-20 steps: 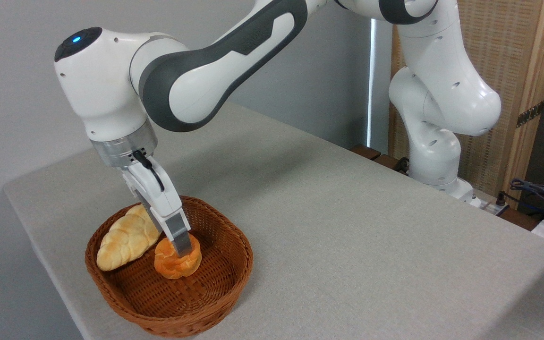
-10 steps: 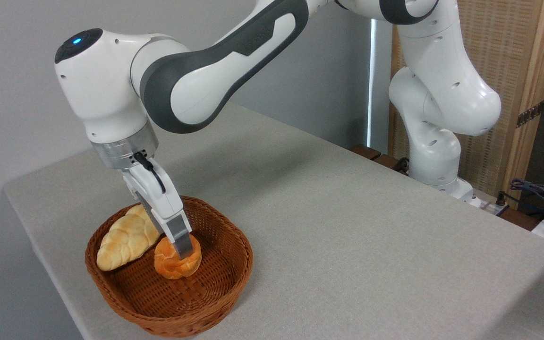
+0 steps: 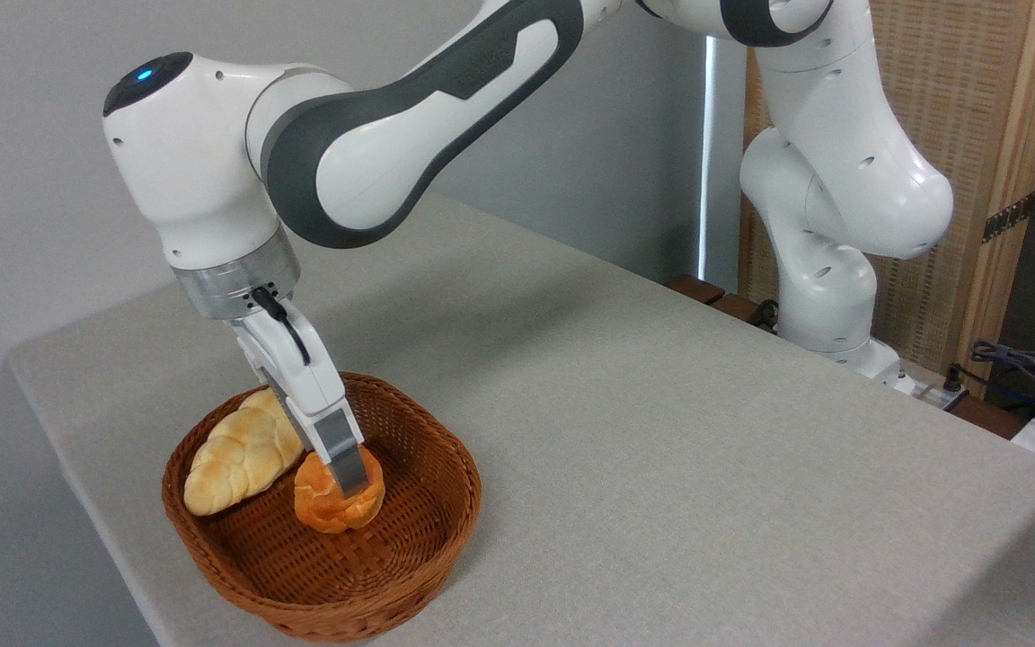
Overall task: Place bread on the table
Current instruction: 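Close the gripper fingers around the round orange bun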
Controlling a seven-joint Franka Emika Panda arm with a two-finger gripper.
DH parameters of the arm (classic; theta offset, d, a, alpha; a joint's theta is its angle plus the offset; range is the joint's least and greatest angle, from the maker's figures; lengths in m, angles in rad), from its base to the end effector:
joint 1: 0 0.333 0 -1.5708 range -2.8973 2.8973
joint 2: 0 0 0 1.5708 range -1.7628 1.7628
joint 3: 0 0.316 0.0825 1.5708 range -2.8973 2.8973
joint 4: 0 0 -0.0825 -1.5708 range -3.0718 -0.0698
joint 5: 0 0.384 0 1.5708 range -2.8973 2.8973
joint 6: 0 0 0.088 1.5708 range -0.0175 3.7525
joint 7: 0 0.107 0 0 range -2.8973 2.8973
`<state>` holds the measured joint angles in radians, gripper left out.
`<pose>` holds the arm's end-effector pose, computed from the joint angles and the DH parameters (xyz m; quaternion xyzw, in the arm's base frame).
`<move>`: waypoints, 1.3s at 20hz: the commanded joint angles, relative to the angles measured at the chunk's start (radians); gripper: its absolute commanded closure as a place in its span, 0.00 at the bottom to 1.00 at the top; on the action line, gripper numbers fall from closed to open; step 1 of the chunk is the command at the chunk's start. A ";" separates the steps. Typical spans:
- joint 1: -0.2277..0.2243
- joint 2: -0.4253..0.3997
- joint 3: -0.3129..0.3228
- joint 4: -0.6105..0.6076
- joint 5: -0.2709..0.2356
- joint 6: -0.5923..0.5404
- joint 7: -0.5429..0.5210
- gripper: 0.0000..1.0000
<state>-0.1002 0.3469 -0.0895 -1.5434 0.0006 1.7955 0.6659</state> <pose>0.6424 -0.1163 0.4458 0.9096 -0.4127 -0.0418 0.0256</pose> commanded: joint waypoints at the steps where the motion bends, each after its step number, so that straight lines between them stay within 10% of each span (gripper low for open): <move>1: 0.005 -0.015 0.013 0.014 -0.021 0.005 0.023 0.00; 26: 0.007 0.003 0.011 -0.001 -0.047 0.005 0.034 0.00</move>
<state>-0.0876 0.3511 -0.0848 -1.5353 -0.0289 1.7955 0.6675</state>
